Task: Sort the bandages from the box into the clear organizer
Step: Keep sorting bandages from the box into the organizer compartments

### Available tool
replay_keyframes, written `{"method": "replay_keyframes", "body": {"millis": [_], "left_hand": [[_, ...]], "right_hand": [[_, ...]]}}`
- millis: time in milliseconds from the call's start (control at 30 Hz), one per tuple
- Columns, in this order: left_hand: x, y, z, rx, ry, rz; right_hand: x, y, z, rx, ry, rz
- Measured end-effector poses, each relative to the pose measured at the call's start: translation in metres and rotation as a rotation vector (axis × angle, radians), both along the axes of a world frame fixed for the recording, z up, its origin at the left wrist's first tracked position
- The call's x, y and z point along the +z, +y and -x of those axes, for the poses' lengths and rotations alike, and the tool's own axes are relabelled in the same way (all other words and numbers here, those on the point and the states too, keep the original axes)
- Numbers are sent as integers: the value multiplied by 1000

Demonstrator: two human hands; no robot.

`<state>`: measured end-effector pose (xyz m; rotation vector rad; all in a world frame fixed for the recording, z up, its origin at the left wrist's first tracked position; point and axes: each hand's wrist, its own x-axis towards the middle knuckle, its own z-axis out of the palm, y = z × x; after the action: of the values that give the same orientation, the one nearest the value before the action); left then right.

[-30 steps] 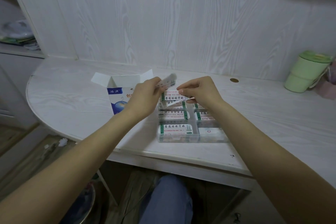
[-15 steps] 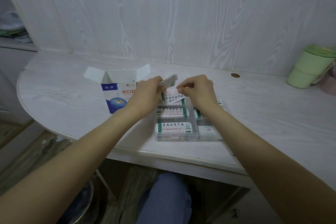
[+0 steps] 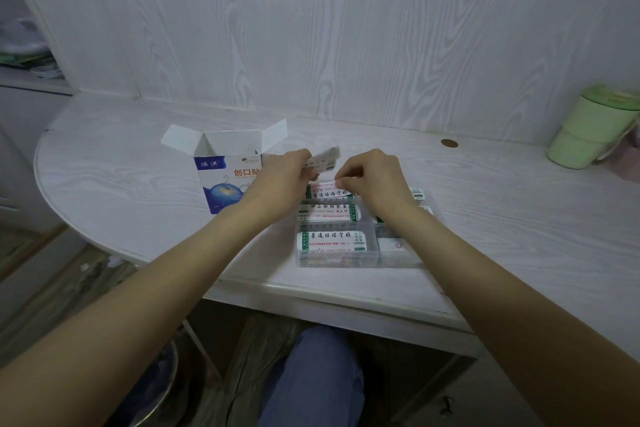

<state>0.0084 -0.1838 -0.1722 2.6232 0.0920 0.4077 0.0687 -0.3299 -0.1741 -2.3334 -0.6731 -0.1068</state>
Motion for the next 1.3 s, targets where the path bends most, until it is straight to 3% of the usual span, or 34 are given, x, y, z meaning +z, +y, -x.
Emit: {"method": "replay_keyframes", "body": {"millis": [433,567,633,733,933,1300], "left_hand": [[-4,1,1,16,-3,25],[-2,1,5,28,-107,87],[3,-1,8,-6,-107,213],[13,-4,15,-120,-7,600],[25,-10,27,-157,135,944],[38,-21,44,-63,94,1016]], "right_hand": [[-5,7,2,-8,14,92],[2,3,3,-24,-23,-34],[12,0,6,-13,36,-202],[23,-5,10,62,213,-418],[32,-12,20,71,265,-519],[34,-27,38,83,248,-563]]}}
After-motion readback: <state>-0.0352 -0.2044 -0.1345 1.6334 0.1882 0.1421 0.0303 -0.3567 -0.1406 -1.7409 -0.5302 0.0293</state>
